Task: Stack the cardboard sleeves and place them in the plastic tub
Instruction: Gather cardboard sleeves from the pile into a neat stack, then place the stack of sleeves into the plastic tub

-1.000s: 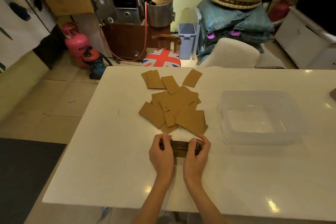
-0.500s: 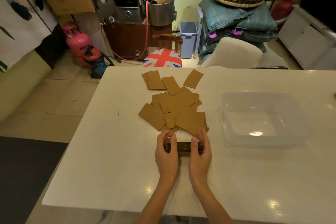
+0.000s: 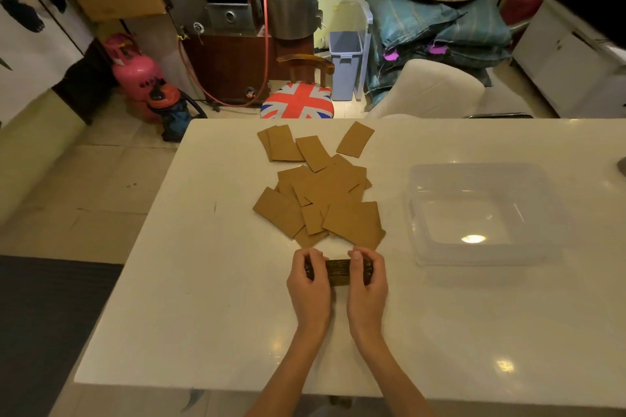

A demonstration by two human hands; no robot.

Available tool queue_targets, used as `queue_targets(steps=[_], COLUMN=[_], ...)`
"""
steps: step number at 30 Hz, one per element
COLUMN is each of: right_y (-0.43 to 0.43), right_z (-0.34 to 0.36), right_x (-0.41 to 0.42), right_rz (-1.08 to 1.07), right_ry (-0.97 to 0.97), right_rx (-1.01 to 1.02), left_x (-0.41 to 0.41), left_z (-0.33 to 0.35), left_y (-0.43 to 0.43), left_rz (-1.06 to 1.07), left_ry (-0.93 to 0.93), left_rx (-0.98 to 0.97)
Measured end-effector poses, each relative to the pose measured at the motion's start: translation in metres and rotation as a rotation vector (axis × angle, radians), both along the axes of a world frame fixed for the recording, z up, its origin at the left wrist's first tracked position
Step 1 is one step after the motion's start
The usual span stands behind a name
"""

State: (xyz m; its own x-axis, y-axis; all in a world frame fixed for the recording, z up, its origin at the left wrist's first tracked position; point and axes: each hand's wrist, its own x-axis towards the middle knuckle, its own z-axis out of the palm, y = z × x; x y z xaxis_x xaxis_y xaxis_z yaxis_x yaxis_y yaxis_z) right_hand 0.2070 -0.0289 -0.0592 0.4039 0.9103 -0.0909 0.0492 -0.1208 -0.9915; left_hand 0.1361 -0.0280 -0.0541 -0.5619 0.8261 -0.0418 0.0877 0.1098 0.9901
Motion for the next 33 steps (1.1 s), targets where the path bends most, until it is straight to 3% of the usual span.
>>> queue_targets(steps=[3, 6, 8, 12, 15, 20, 22, 23, 26, 28, 30, 32, 33], right_y=[-0.002, -0.019, -0.033, -0.045, -0.04, -0.011, 0.009, 0.022, 0.064, 0.088, 0.101, 0.108, 0.11], right_z=[0.014, 0.045, 0.062, 0.089, 0.115, 0.156, 0.163, 0.166, 0.175, 0.172, 0.165, 0.162, 0.164], right_x=[0.001, 0.007, 0.022, 0.083, 0.124, 0.168, 0.189, 0.202, 0.246, 0.264, 0.271, 0.273, 0.273], right_rz=[0.059, 0.159, 0.278, 0.642, 0.826, 0.772, 0.669, 0.613, 0.594, 0.742, 0.823, 0.802, 0.78], right_ry=[0.052, 0.145, 0.235, 0.443, 0.244, -0.123, -0.203, -0.331, -0.972, -1.225, -1.238, -1.078, -0.923], right_rx=[-0.03, -0.043, -0.123, -0.339, -0.442, -0.323, -0.238, -0.188, -0.003, 0.131, 0.279, 0.288, 0.184], left_x=[0.003, -0.002, -0.008, 0.017, 0.06, 0.114, 0.132, 0.14, 0.152, 0.155, 0.157, 0.158, 0.157], left_z=[0.002, 0.027, 0.043, 0.072, 0.093, 0.122, 0.132, 0.139, 0.158, 0.16, 0.158, 0.156, 0.155], left_y=[0.004, 0.013, 0.021, 0.017, 0.01, 0.041, 0.061, 0.071, 0.087, 0.092, 0.096, 0.104, 0.107], left_rz=[0.089, 0.145, 0.044, -0.408, -0.629, -0.652, -0.658, -0.656, -0.746, -0.835, -0.758, -0.617, -0.555], left_ry=[-0.036, 0.006, 0.116, 0.281, 0.284, 0.195, 0.211, 0.197, 0.023, -0.062, -0.053, -0.077, -0.092], left_rx=[-0.012, 0.138, 0.273, 0.545, 0.735, 0.863, 0.765, 0.644, 0.047, -0.192, -0.178, -0.155, -0.163])
